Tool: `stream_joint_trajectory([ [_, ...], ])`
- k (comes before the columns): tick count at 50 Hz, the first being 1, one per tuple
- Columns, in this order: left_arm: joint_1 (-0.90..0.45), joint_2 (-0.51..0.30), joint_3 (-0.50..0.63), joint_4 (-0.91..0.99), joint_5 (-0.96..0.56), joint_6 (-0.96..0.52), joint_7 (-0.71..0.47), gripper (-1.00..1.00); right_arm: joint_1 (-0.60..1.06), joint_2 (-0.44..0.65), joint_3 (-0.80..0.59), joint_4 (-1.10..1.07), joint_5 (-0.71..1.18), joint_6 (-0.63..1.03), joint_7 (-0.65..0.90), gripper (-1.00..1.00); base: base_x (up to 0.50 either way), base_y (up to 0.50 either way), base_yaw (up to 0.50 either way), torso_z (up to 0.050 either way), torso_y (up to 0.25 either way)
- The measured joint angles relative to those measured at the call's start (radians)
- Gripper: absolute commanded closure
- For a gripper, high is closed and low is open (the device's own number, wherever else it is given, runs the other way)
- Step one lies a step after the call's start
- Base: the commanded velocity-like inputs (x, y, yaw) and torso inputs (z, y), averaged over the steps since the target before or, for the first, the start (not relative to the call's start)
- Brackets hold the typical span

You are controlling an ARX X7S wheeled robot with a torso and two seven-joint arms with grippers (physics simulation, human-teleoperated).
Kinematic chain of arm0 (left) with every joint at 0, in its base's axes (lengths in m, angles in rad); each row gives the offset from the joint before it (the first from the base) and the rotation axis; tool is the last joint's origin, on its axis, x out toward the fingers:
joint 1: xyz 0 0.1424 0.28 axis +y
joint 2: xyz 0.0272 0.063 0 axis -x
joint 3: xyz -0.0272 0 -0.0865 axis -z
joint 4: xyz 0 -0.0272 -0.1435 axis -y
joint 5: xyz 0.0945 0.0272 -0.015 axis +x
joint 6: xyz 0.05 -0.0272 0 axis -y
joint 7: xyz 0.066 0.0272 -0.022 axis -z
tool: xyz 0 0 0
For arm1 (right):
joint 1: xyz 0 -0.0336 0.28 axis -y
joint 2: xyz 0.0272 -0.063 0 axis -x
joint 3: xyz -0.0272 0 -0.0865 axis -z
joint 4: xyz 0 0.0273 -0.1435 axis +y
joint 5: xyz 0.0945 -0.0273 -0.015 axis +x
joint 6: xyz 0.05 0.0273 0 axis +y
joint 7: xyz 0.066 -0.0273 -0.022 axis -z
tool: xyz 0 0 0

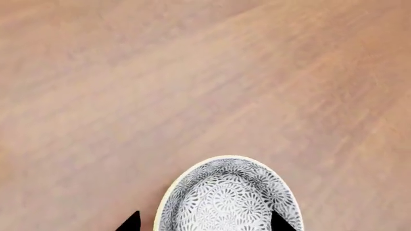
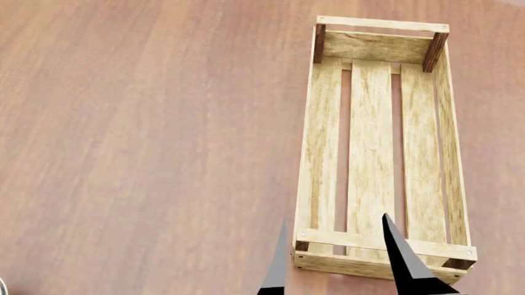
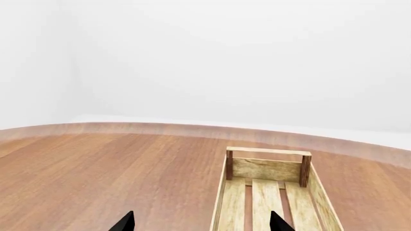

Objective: Stack the right bowl on the left bowl and place them in the tray.

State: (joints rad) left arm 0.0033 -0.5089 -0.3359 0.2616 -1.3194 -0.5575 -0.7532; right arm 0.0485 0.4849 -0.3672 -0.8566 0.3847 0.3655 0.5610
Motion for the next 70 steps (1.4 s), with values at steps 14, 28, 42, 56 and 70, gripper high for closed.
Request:
stream_joint_trajectory([
  [14, -0.004, -0.004, 0.001, 0.01, -0.007, 0.0, -0.004, -1.0, 0.002, 0.003, -0.001, 0.0, 0.004, -0.001, 0.003, -1.0, 0.0, 0.0, 0.0, 0.0, 0.0],
  [28, -0.004, 0.007, 0.003, -0.021, 0.005, 0.016, 0.02, -1.0, 0.002, 0.006, -0.005, 0.001, 0.004, -0.003, 0.007, -1.0, 0.0, 0.0, 0.0, 0.0, 0.0],
  [42, -0.009, 0.022, 0.007, -0.068, 0.01, 0.031, 0.054, -1.0, 0.003, 0.009, -0.009, 0.003, 0.003, -0.007, 0.01, -1.0, 0.0, 0.0, 0.0, 0.0, 0.0],
  [56, -0.02, 0.03, 0.016, -0.123, 0.015, 0.04, 0.084, -1.0, 0.003, 0.011, -0.011, 0.005, 0.005, -0.009, 0.013, -1.0, 0.0, 0.0, 0.0, 0.0, 0.0],
  [70, -0.049, 0.041, 0.034, -0.227, 0.034, 0.06, 0.16, -1.0, 0.004, 0.012, -0.015, 0.01, 0.006, -0.015, 0.014, -1.0, 0.0, 0.0, 0.0, 0.0, 0.0],
])
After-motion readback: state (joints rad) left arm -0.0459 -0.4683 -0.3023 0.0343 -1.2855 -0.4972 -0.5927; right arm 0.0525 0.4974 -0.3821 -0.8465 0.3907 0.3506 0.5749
